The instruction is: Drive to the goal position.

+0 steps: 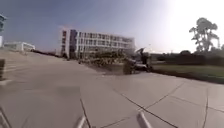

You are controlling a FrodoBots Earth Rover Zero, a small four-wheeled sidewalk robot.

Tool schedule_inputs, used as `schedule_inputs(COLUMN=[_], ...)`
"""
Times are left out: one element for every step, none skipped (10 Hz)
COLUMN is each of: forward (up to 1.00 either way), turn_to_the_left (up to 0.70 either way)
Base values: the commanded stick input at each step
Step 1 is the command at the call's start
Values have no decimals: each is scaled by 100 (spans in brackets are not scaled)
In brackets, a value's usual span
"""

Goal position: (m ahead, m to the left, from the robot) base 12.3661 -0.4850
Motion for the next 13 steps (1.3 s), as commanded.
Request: schedule_inputs(forward=[70, 70, 70, 70, 70, 70, 70, 70, 70, 70, 70, 70, 70], turn_to_the_left=[35, 35, 35, 35, 35, 16, 0, 0, 0, 0, 0, 0, 0])
